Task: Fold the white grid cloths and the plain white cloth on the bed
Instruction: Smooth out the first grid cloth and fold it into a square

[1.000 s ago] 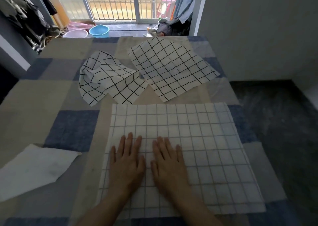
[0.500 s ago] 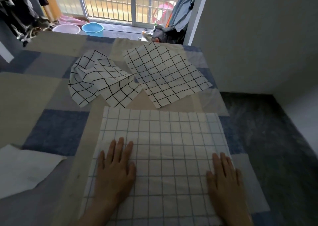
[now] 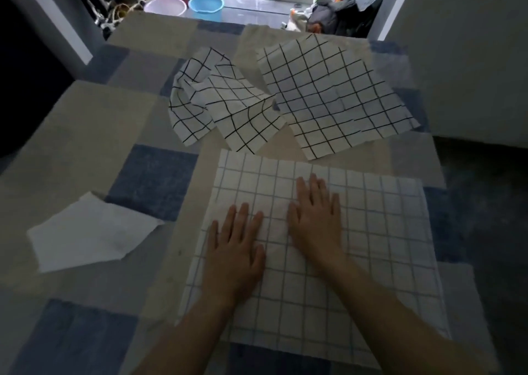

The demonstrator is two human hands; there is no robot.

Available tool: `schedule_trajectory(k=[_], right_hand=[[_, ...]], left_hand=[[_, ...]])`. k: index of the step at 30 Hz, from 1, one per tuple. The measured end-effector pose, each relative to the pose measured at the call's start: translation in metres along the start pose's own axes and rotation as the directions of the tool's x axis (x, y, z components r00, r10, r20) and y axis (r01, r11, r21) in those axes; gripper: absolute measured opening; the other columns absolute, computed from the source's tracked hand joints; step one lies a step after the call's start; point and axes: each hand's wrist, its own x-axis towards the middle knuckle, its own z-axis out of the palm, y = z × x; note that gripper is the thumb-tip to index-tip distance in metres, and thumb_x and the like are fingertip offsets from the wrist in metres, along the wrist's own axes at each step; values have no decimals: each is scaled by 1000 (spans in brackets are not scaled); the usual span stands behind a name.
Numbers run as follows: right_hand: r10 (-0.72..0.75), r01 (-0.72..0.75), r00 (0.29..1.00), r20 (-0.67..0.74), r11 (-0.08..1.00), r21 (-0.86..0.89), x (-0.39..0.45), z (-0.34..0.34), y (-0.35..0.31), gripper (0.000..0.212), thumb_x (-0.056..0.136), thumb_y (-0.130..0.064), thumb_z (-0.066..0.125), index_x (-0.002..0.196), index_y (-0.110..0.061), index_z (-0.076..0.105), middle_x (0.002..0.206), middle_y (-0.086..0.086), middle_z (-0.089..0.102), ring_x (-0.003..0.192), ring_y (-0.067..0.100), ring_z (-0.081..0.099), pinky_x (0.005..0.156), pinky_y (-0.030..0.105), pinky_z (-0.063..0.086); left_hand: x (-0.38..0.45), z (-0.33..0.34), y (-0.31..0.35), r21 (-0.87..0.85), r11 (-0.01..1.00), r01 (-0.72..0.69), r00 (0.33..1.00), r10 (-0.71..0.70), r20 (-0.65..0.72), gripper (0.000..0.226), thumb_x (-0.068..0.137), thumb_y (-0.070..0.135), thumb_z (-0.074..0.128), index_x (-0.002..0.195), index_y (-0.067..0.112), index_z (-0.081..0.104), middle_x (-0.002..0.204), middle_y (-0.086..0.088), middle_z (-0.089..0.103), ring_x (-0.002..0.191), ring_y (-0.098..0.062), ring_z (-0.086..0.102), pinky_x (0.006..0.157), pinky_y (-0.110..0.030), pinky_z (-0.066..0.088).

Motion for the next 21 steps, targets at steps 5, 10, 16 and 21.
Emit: schedule_trajectory(k=[5,10,16,21], right_hand=[[155,-155,987,-31,988,-2,2,-23,74,62,95,-50,15,153,-29,4,162,0,4,148,17,0,119,50,4],[197,-197,980,-36,980,-6,4,-32,90,65,94,-51,15,153,-29,0,162,0,2,148,17,-5,118,51,3],[226,-227,973,-46,974,-7,4,-30,92,66,93,-52,16,153,-28,3,162,1,5,148,19,-2,118,50,3],[255,-258,964,-74,965,-36,8,-24,92,68,92,-52,21,153,-27,7,161,1,7,148,19,1,118,49,3]], left_hand=[[0,-3,2,-14,1000,13,1000,-13,22,63,95,40,30,154,33,11,163,4,2,150,-17,-4,118,-49,4],[0,-6,3,-6,1000,30,994,-29,102,64,93,40,34,154,34,14,163,2,4,150,-20,1,117,-48,3],[64,-48,69,239,970,-34,983,-10,182,57,86,38,39,138,12,39,144,-13,36,136,-33,29,116,-59,-2],[123,-16,82,15,960,-280,947,274,171,60,95,47,19,153,33,11,163,5,-3,149,-17,-9,121,-47,-1]])
